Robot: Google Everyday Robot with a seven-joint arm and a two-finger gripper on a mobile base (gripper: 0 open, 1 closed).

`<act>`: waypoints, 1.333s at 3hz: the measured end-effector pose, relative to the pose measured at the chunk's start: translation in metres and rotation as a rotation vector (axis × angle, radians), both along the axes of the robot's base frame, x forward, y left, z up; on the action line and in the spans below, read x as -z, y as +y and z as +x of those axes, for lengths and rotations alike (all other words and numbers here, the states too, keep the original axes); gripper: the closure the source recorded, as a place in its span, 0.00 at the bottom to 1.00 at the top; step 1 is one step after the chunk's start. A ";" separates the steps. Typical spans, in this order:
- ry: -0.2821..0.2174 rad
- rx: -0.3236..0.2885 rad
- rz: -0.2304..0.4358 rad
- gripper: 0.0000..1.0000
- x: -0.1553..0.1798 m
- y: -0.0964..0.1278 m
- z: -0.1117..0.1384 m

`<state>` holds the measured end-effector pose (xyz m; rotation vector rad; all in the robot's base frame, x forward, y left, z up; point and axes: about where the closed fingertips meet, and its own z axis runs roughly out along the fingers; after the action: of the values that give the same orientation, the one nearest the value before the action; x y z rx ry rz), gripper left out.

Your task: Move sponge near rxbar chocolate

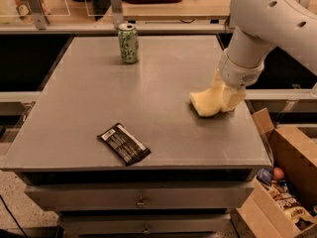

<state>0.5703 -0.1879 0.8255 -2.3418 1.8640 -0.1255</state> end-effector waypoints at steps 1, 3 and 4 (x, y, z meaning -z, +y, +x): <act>-0.003 -0.055 -0.003 1.00 -0.028 0.029 -0.016; -0.020 -0.174 -0.070 1.00 -0.073 0.100 -0.052; -0.018 -0.217 -0.096 1.00 -0.072 0.129 -0.061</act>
Offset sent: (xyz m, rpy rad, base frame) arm -0.0649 0.1118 0.0942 -0.0796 -0.0109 0.1904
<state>0.5098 -0.0586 0.8977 -2.5793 1.6167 -0.2151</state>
